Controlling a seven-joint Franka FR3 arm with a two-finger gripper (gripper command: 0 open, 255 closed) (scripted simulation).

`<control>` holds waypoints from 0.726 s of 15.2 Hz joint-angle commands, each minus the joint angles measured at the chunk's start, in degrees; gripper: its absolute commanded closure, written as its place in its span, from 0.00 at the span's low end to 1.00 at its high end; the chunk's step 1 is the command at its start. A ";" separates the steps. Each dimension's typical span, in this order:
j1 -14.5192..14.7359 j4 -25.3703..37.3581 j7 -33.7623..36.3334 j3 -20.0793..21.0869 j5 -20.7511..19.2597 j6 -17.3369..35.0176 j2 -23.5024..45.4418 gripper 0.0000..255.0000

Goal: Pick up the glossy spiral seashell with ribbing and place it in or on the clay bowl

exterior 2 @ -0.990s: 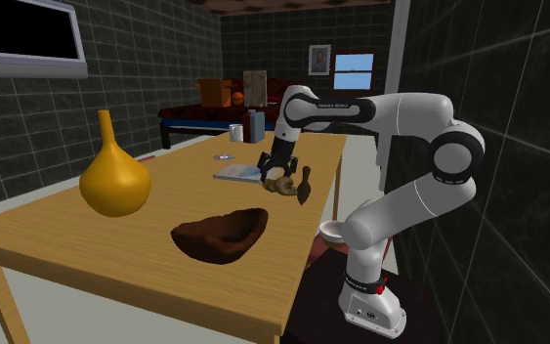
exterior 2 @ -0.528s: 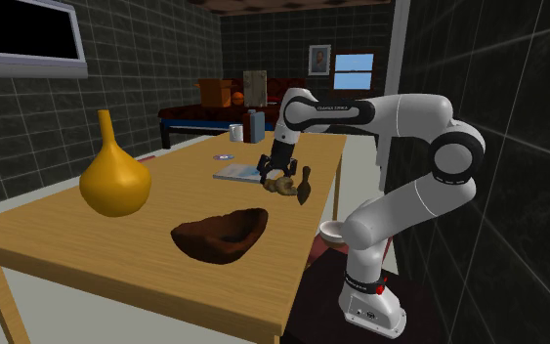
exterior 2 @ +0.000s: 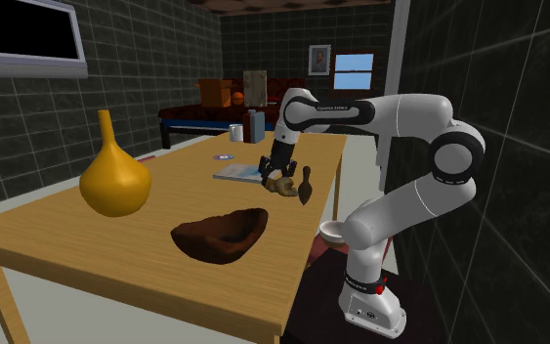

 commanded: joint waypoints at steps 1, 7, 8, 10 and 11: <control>0.00 0.00 0.00 0.00 0.00 0.00 0.00 1.00; -0.06 2.53 0.44 -0.17 -0.26 -2.09 0.39 1.00; -0.07 3.38 0.58 -0.23 -0.35 -2.77 0.55 1.00; -0.10 5.11 0.86 -0.35 -0.50 -4.12 0.90 1.00; -0.11 5.99 1.00 -0.40 -0.58 -4.80 1.09 1.00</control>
